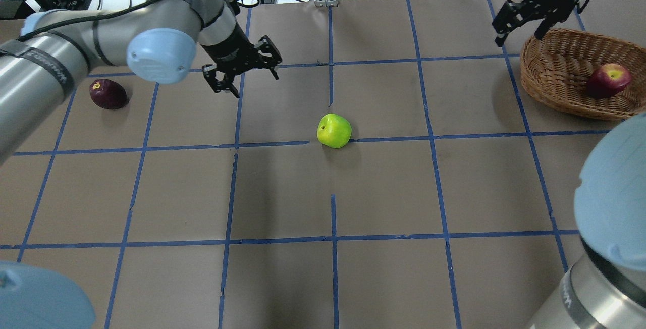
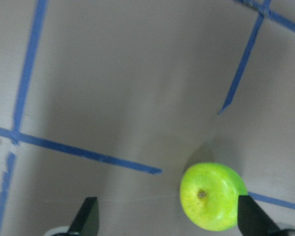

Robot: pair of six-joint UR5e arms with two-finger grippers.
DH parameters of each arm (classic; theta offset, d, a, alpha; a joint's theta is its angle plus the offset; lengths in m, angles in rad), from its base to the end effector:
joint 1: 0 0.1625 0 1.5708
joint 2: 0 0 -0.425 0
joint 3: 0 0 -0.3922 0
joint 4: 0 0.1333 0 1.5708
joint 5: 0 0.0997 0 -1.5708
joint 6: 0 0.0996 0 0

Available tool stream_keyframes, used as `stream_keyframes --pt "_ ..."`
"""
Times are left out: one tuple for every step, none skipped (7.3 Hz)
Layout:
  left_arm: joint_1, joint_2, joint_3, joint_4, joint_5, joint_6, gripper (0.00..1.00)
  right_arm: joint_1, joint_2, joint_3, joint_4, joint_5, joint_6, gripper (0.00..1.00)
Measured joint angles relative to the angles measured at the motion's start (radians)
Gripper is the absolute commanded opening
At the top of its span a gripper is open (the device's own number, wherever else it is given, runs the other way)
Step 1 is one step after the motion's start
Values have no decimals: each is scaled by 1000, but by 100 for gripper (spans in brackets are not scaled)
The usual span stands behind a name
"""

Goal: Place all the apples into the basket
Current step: 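Grasp the green apple with right while left grasps the dark red apple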

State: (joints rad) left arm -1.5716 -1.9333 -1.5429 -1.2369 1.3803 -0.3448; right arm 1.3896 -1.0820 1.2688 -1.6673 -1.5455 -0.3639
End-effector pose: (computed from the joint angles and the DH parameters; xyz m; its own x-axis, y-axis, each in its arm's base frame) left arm -0.1527 -0.6207 0.3332 -0.9244 -0.3374 0.1780 -0.3311 0.9414 0.0647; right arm 0.0119 -0.6887 0.3567 -0.9824 -0.1782 -0.0556 -0.1821 0.9804 0.0753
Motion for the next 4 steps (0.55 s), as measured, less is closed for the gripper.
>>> stream_keyframes --pt "96 -3 13 -20 15 114 100 108 -21 40 -12 12 117 100" --pt "190 -16 20 -14 30 275 100 205 -28 79 -52 23 232 100" --pt "269 -42 24 42 62 452 100 280 -29 118 -96 49 343 100" --pt "325 -86 36 137 115 609 100 339 -27 170 -159 86 441 100"
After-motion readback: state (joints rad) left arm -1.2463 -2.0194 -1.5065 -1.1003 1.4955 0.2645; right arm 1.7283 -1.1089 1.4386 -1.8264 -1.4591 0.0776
